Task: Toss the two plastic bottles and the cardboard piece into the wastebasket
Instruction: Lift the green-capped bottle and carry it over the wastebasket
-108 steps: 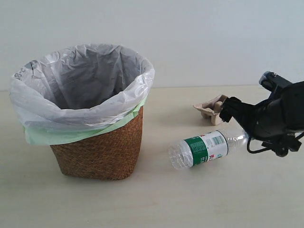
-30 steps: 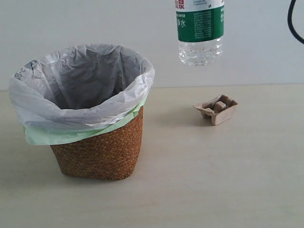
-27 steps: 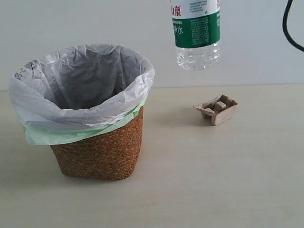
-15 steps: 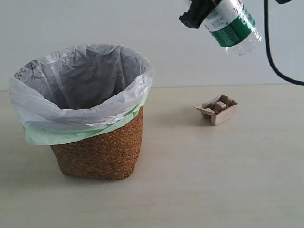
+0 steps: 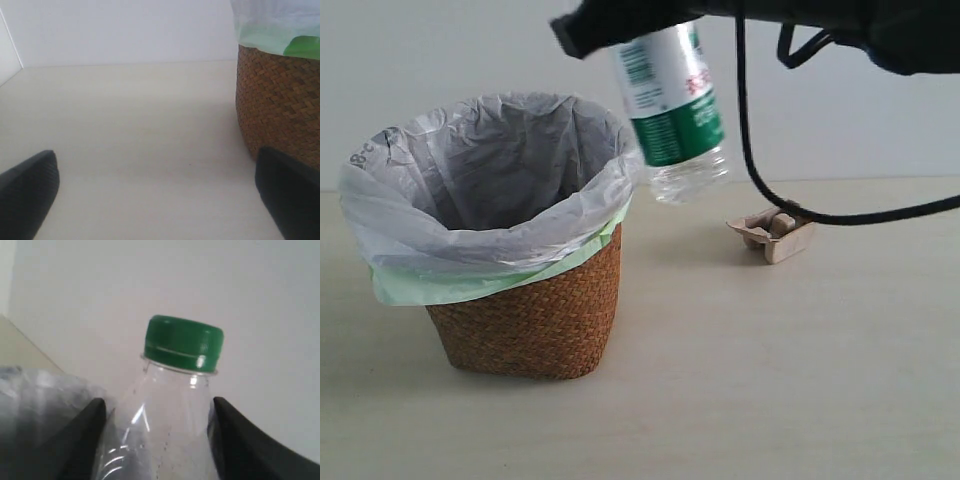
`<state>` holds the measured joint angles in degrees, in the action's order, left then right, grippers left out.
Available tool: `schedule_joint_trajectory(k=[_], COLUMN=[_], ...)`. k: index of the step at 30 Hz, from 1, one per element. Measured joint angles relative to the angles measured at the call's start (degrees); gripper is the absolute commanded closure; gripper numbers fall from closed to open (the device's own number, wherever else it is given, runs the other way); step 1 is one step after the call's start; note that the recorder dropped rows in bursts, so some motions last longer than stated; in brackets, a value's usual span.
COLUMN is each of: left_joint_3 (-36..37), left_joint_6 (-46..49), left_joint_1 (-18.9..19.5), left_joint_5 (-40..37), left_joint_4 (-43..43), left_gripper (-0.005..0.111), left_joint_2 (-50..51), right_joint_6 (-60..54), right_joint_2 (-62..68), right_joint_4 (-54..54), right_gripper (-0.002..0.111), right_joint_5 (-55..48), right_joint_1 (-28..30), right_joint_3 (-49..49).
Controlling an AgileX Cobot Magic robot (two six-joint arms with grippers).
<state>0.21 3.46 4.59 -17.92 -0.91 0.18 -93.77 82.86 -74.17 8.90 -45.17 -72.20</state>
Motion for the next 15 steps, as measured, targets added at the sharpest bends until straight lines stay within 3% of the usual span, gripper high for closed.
schedule_joint_trajectory(k=[9,15], left_joint_3=[0.0,0.0], left_joint_6=[0.0,0.0], left_joint_1=[0.0,0.0], left_joint_5=[0.0,0.0], left_joint_4=[0.0,0.0], left_gripper=[-0.001,-0.001], left_joint_2=[0.0,0.0], right_joint_6=[14.2,13.5], right_joint_2=[-0.3,-0.6], right_joint_4=[-1.7,-1.7], right_gripper=[0.108,0.108], right_joint_5=[-12.5,-13.1], right_joint_1=[-3.9,-3.9], right_joint_3=[-12.3,-14.0])
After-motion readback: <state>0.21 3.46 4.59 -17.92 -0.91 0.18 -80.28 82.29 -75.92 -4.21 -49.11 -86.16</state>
